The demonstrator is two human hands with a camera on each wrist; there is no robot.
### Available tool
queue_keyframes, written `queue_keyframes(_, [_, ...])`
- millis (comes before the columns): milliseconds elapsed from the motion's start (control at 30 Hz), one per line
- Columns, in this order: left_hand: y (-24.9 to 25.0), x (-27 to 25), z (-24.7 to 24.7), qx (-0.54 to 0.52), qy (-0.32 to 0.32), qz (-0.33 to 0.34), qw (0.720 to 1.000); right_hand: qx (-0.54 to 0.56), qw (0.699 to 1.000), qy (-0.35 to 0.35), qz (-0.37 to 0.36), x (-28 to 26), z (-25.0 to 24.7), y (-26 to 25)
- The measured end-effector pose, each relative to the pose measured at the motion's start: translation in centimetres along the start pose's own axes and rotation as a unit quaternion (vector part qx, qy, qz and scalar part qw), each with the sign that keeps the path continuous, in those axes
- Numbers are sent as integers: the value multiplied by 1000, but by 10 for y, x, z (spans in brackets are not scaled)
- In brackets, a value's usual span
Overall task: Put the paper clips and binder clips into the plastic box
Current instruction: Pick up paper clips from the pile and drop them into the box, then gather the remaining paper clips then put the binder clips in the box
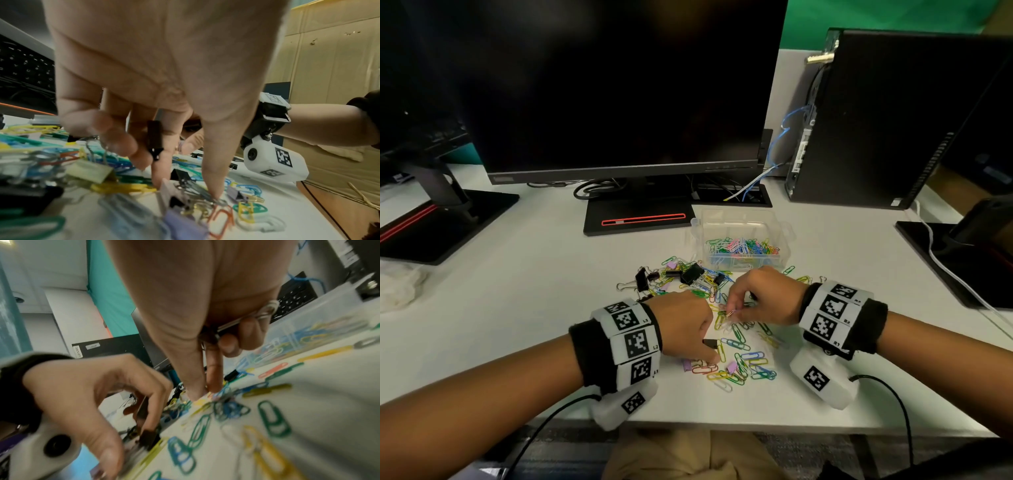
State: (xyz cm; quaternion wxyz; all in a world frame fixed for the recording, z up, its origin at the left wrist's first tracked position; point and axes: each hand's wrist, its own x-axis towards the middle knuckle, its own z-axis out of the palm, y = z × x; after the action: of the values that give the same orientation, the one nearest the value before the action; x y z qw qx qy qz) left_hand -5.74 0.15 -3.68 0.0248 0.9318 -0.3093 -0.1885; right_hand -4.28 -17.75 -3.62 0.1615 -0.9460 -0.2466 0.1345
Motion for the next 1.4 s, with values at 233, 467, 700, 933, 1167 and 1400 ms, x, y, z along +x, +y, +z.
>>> queue_keyframes(233, [5,2,-7,-57,-18,13,998,-30,993,71,93,-29,-34,46])
queue_keyframes(467, [4,6,-1,-40,10,-4,999,-73,966,61,239,-60,-51,100])
queue_keyframes(700, [-1,11,-4,-69,5,36,997,-62,957,22,283,-68,-45,116])
queue_keyframes(933, [-30,-1,-31,-133,117,21,984,-56,962,44,262,-59,-45,104])
queue_keyframes(1167, [-99,-7,-37,-104,127,-118,979,-68,979,28,190,-46,-43,85])
queue_keyframes(1400, [-131,-7,-20,-82,84,-179,977,-108,972,9,207,-43,-36,87])
